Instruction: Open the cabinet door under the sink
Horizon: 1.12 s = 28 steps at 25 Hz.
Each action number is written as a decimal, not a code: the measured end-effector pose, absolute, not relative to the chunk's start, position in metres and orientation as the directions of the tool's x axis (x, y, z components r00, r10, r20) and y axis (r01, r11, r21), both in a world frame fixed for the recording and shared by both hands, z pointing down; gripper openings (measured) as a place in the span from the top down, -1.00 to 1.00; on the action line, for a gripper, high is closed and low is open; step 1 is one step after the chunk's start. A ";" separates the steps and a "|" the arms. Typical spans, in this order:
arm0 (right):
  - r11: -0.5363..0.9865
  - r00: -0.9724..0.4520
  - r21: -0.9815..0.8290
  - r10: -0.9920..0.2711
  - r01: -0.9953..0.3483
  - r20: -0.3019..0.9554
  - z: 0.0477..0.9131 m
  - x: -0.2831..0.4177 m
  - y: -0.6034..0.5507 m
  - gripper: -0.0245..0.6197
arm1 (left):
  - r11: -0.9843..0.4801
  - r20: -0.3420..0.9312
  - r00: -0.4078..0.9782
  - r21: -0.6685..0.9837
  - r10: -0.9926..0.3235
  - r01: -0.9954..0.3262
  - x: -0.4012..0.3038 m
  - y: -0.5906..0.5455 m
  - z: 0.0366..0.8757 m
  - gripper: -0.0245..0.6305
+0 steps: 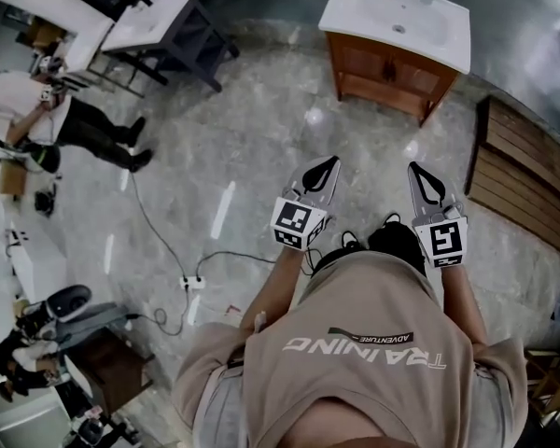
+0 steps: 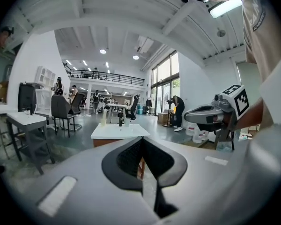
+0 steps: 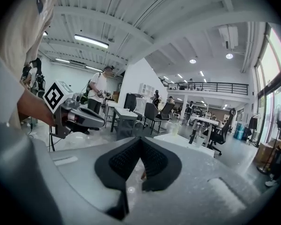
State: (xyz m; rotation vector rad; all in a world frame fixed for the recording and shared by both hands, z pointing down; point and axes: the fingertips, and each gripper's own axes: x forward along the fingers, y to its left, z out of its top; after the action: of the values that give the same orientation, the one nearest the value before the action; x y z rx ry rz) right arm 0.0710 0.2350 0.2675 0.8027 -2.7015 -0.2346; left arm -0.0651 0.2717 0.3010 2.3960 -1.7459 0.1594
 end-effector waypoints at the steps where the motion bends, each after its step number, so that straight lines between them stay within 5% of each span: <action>1: 0.827 -0.791 0.242 -0.559 -0.507 0.251 0.267 0.070 0.231 0.92 | -0.293 0.193 0.306 0.090 -0.932 -0.952 -0.067 0.270 0.306 0.87; 28: 0.815 -0.783 0.151 -0.579 -0.559 0.227 0.304 0.060 -0.002 0.92 | -0.273 0.288 0.282 0.073 -0.915 -0.959 -0.094 0.048 0.306 0.87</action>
State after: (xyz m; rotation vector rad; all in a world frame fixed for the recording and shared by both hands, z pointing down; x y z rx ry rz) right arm 0.0604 -0.0024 0.3041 0.8754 -2.7369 -0.1094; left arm -0.0941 0.0484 0.3057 2.3186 -1.7318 0.2772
